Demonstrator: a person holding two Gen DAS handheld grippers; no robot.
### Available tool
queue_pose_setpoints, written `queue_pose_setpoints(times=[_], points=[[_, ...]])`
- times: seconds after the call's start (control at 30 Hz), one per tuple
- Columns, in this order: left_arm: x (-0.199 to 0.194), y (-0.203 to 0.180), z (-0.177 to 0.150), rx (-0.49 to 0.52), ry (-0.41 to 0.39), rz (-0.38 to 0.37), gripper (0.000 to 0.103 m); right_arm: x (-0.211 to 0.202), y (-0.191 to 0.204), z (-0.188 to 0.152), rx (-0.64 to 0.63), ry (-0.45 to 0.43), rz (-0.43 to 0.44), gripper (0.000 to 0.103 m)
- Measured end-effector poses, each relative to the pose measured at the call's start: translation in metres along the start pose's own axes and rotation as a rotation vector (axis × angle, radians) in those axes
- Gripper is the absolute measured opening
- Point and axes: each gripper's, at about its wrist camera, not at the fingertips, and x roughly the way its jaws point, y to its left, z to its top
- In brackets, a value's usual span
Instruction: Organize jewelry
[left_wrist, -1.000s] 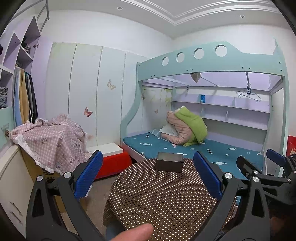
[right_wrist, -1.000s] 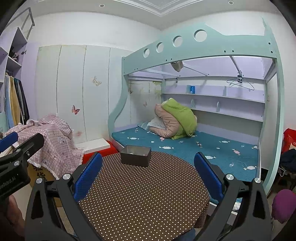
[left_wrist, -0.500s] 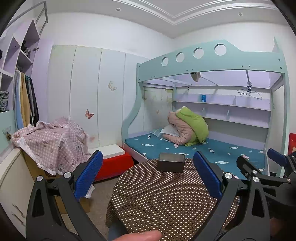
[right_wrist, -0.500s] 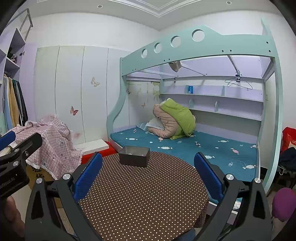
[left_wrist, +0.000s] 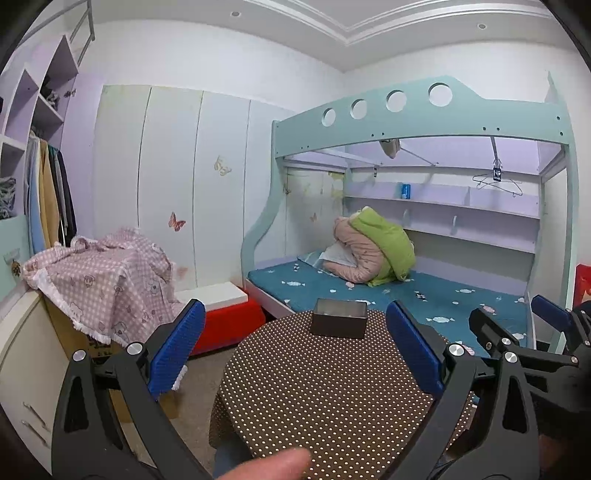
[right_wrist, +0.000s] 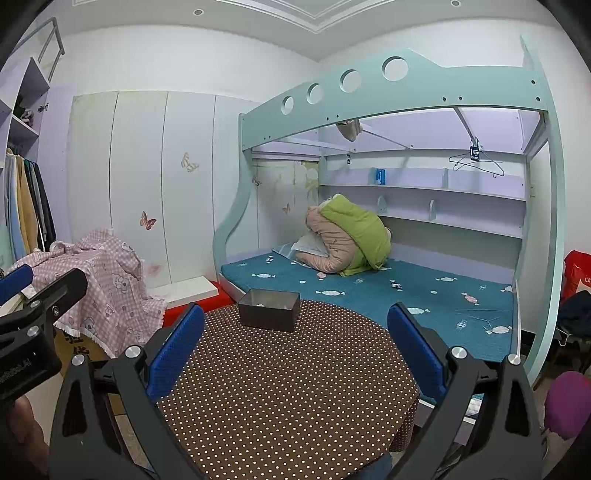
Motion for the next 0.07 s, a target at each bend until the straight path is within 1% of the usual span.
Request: queue_pose_setpoints(times=[0.07], points=[[0.0007, 0.0006, -0.0004, -0.005, 0.006, 0.000, 0.098, -0.0002, 0.0002, -0.0003, 0.001, -0.001, -0.001, 0.096]])
